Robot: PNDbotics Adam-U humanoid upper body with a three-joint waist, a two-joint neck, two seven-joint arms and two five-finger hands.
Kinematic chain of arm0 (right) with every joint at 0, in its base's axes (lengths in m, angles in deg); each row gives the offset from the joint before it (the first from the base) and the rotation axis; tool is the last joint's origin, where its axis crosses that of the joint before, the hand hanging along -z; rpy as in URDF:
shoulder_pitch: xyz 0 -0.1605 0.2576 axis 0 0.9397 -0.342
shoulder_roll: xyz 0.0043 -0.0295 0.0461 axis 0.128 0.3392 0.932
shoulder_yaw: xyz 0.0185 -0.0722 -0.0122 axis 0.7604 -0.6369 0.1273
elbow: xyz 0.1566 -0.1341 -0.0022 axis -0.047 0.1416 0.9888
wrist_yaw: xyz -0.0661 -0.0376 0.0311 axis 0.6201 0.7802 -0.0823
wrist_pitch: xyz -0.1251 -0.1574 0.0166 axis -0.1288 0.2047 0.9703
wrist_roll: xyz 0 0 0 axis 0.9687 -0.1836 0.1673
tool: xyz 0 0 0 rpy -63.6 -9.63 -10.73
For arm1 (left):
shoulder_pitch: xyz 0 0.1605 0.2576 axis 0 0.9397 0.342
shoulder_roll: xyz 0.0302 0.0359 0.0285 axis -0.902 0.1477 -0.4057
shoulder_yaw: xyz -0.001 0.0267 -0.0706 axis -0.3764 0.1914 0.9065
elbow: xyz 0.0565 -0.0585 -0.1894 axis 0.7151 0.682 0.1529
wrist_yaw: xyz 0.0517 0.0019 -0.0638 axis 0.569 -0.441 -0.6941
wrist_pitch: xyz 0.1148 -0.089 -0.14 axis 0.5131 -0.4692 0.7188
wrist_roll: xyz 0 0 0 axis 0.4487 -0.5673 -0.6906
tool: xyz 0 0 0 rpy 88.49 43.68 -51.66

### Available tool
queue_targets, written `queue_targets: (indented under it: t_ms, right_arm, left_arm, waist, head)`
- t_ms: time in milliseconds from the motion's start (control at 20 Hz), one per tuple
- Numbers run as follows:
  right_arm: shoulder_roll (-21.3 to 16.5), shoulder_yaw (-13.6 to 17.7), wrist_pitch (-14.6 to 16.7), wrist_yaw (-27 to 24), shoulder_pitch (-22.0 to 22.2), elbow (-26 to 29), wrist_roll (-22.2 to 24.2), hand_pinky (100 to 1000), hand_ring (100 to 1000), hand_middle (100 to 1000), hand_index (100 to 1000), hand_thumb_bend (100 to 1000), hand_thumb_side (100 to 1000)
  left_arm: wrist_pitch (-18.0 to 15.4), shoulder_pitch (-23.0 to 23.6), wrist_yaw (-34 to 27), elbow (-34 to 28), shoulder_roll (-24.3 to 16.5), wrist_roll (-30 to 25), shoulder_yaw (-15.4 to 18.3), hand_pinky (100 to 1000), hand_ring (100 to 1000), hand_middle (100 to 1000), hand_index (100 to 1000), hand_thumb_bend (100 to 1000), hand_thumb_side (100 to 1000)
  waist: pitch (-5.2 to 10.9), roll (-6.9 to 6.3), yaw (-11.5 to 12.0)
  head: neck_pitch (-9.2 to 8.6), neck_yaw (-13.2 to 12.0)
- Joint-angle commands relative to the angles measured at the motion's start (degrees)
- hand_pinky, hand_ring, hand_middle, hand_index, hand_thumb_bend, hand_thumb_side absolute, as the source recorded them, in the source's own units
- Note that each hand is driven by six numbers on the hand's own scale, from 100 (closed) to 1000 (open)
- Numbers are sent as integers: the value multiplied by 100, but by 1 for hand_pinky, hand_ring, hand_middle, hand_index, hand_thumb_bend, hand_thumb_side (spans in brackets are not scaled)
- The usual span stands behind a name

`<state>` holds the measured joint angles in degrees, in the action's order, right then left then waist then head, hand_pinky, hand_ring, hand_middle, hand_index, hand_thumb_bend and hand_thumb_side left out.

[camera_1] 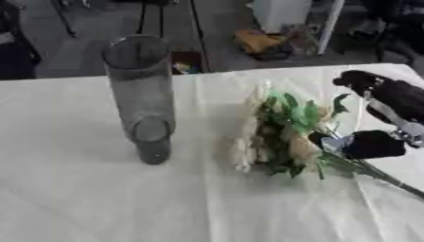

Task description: Arrange flowers into the vase.

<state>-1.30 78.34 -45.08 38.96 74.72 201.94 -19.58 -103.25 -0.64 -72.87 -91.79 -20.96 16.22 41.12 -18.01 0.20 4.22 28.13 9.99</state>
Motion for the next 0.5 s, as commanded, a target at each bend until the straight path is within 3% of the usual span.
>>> queue_targets:
  t_ms: [50, 500]
  right_arm:
    - [-121, 100, -14, 89, 48, 59, 78, 949, 1000, 990, 1000, 471, 693]
    - [-14, 68, -185, 533, 332, 59, 69, 905, 1000, 972, 1000, 404, 705]
  left_arm:
    - [15, -52, 15, -88, -119, 3, -5, 743, 808, 830, 870, 100, 1000]
    - [31, -55, 21, -88, -116, 15, -7, 743, 807, 830, 868, 100, 1000]
  waist:
    - [81, 15, -17]
    - [69, 20, -5]
  head:
    - [-36, 10]
    - [-36, 22]
